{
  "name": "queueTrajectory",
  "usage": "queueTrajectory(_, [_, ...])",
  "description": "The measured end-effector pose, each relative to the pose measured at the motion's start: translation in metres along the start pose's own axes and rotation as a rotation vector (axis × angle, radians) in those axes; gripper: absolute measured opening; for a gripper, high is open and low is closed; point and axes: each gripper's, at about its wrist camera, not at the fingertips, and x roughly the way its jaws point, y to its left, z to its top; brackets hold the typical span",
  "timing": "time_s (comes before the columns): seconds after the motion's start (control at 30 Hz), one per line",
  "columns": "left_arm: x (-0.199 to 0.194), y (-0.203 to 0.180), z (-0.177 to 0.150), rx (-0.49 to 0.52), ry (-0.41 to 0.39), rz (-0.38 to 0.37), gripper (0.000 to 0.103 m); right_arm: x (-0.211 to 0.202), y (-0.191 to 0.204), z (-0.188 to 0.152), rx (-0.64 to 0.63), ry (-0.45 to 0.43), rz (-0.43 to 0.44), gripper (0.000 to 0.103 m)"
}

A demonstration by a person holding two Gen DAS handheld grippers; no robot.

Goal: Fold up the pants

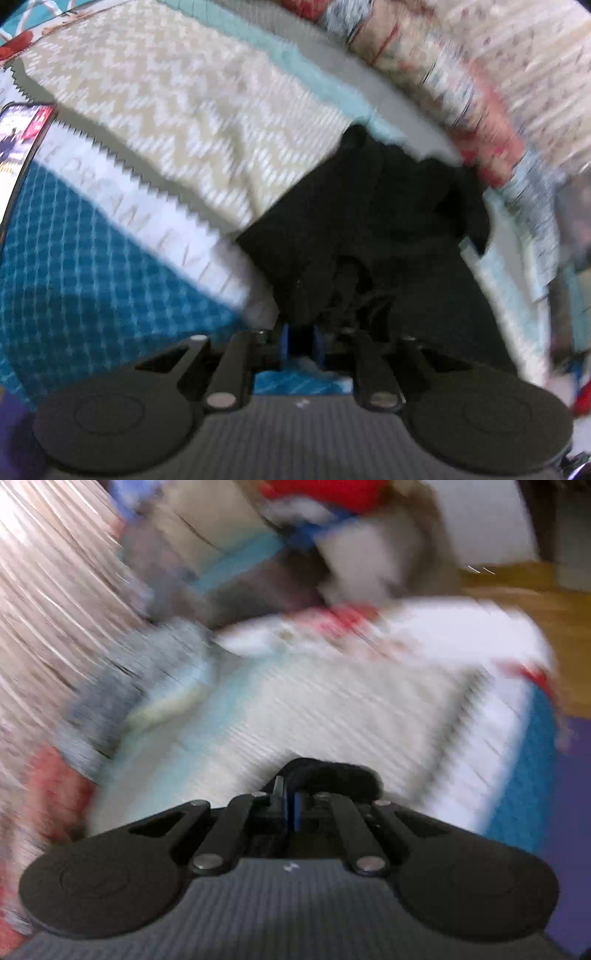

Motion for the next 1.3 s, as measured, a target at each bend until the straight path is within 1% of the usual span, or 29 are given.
queueTrajectory(0.03, [0.003,0.0,-0.005,0.018,0.008,0.036,0.019,0.0,-0.006,-0.008,0.012,0.004,0.003,0.007])
queueTrajectory(0.07, [0.003,0.001,-0.009,0.032,0.009,0.054,0.021,-0.006,-0.01,-0.013,0.035,-0.002,0.028,0.009])
queueTrajectory(0.1, [0.0,0.004,-0.012,0.035,0.002,0.049,0.028,-0.014,-0.01,-0.015,0.046,-0.01,0.036,0.01])
queueTrajectory(0.13, [-0.006,0.007,-0.014,0.034,-0.011,0.032,0.033,-0.023,-0.009,-0.015,0.041,-0.026,0.037,0.015])
queueTrajectory(0.17, [-0.014,0.012,-0.015,0.034,-0.036,0.01,0.034,-0.034,-0.006,-0.017,0.029,-0.058,0.026,0.021])
queueTrajectory(0.23, [-0.033,0.022,-0.017,0.03,-0.104,-0.017,0.04,-0.056,-0.001,-0.02,0.005,-0.141,-0.011,0.025])
queueTrajectory(0.27, [-0.041,0.027,-0.017,0.024,-0.137,-0.019,0.041,-0.069,0.003,-0.023,-0.012,-0.183,-0.031,0.027])
queueTrajectory(0.33, [-0.05,0.035,-0.015,0.004,-0.177,-0.008,0.041,-0.081,0.006,-0.025,-0.042,-0.223,-0.018,0.027])
queueTrajectory(0.4, [-0.052,0.041,-0.012,-0.015,-0.198,0.014,0.041,-0.086,0.02,-0.029,-0.082,-0.222,0.029,0.027])
queueTrajectory(0.43, [-0.051,0.042,-0.011,-0.022,-0.204,0.024,0.041,-0.081,0.028,-0.027,-0.103,-0.212,0.051,0.027])
queueTrajectory(0.5, [-0.044,0.039,-0.009,-0.029,-0.214,0.022,0.041,-0.074,0.051,-0.034,-0.154,-0.16,0.11,0.027])
queueTrajectory(0.57, [-0.034,0.034,-0.011,-0.026,-0.21,-0.002,0.041,-0.069,0.074,-0.049,-0.203,-0.087,0.17,0.027])
queueTrajectory(0.63, [-0.016,0.027,-0.012,-0.013,-0.18,-0.018,0.041,-0.06,0.099,-0.067,-0.255,-0.005,0.233,0.027])
queueTrajectory(0.7, [0.0,0.021,-0.013,-0.005,-0.148,-0.024,0.042,-0.055,0.126,-0.094,-0.313,0.08,0.296,0.027])
queueTrajectory(0.77, [0.013,0.017,-0.016,0.002,-0.124,-0.035,0.048,-0.052,0.15,-0.121,-0.379,0.16,0.353,0.027])
queueTrajectory(0.8, [0.017,0.015,-0.017,0.003,-0.115,-0.042,0.052,-0.052,0.162,-0.133,-0.411,0.191,0.379,0.027])
queueTrajectory(0.87, [0.022,0.014,-0.019,-0.008,-0.103,-0.069,0.059,-0.052,0.185,-0.161,-0.476,0.259,0.43,0.027])
queueTrajectory(0.93, [0.027,0.014,-0.018,-0.029,-0.098,-0.102,0.071,-0.05,0.204,-0.182,-0.516,0.325,0.469,0.027])
queueTrajectory(0.97, [0.029,0.014,-0.017,-0.038,-0.098,-0.122,0.071,-0.048,0.213,-0.194,-0.532,0.361,0.487,0.027])
queueTrajectory(1.0, [0.032,0.014,-0.016,-0.047,-0.099,-0.135,0.061,-0.047,0.221,-0.205,-0.545,0.395,0.501,0.027])
queueTrajectory(1.03, [0.035,0.013,-0.015,-0.049,-0.095,-0.145,0.028,-0.047,0.227,-0.214,-0.555,0.419,0.511,0.027])
queueTrajectory(1.07, [0.04,0.012,-0.013,-0.046,-0.082,-0.138,0.012,-0.047,0.234,-0.224,-0.568,0.442,0.522,0.027])
queueTrajectory(1.1, [0.041,0.012,-0.012,-0.047,-0.087,-0.111,0.01,-0.048,0.239,-0.23,-0.583,0.458,0.532,0.027])
queueTrajectory(1.17, [0.032,0.011,-0.014,-0.04,-0.146,-0.082,0.009,-0.049,0.251,-0.241,-0.621,0.474,0.543,0.027])
queueTrajectory(1.2, [0.023,0.009,-0.017,-0.01,-0.195,-0.056,0.009,-0.049,0.256,-0.244,-0.638,0.476,0.549,0.027])
queueTrajectory(1.27, [0.007,-0.002,-0.025,0.094,-0.3,0.022,0.009,-0.045,0.263,-0.247,-0.656,0.479,0.549,0.027])
queueTrajectory(1.3, [0.004,-0.006,-0.03,0.134,-0.324,0.054,0.009,-0.041,0.264,-0.247,-0.657,0.483,0.541,0.027])
